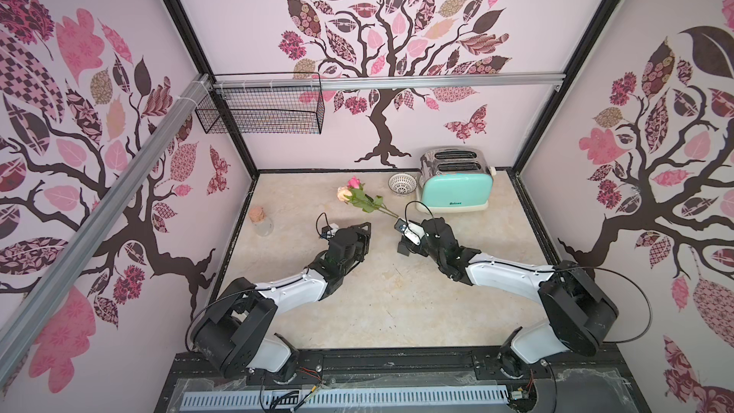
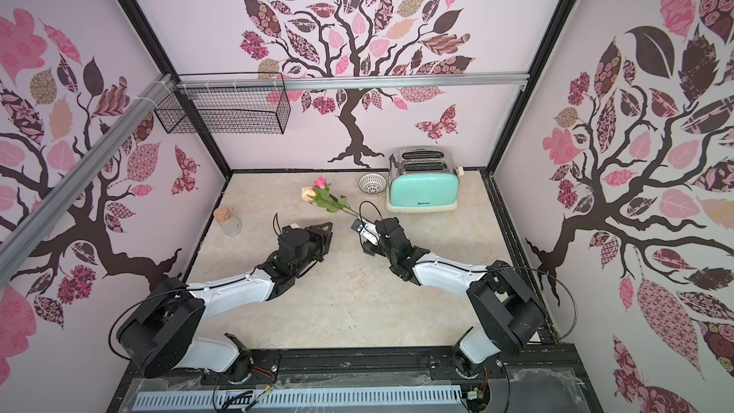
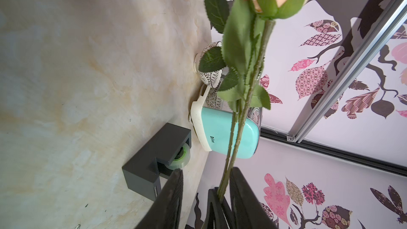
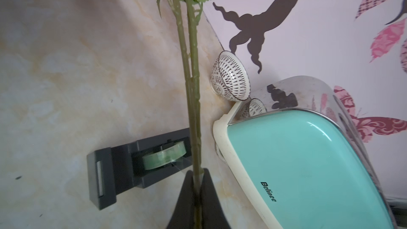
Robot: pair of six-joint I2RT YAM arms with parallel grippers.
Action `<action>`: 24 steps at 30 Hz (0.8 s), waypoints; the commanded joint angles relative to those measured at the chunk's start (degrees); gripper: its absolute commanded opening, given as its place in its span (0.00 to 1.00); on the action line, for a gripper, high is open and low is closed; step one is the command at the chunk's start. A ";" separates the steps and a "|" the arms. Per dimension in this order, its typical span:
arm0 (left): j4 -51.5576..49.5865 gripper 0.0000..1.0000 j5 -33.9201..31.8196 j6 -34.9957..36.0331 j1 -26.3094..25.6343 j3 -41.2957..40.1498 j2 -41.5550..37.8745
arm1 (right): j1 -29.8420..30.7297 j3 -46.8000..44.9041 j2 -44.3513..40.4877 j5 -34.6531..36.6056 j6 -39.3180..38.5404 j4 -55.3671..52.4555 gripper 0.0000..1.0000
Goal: Wrap bouquets with tape
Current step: Wrap the tape around the bouquet.
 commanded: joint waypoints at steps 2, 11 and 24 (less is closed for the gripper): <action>-0.56 0.38 -0.69 1.29 0.30 -0.43 -1.19 | 0.79 -0.42 1.08 7.71 -5.42 8.48 0.00; 0.16 0.38 -0.46 1.51 0.34 -0.58 -1.08 | 0.97 0.41 2.12 9.02 -6.14 11.44 0.00; 9.08 0.40 9.76 0.13 0.17 7.88 11.48 | 0.97 -1.93 -2.56 -1.01 0.07 5.55 0.00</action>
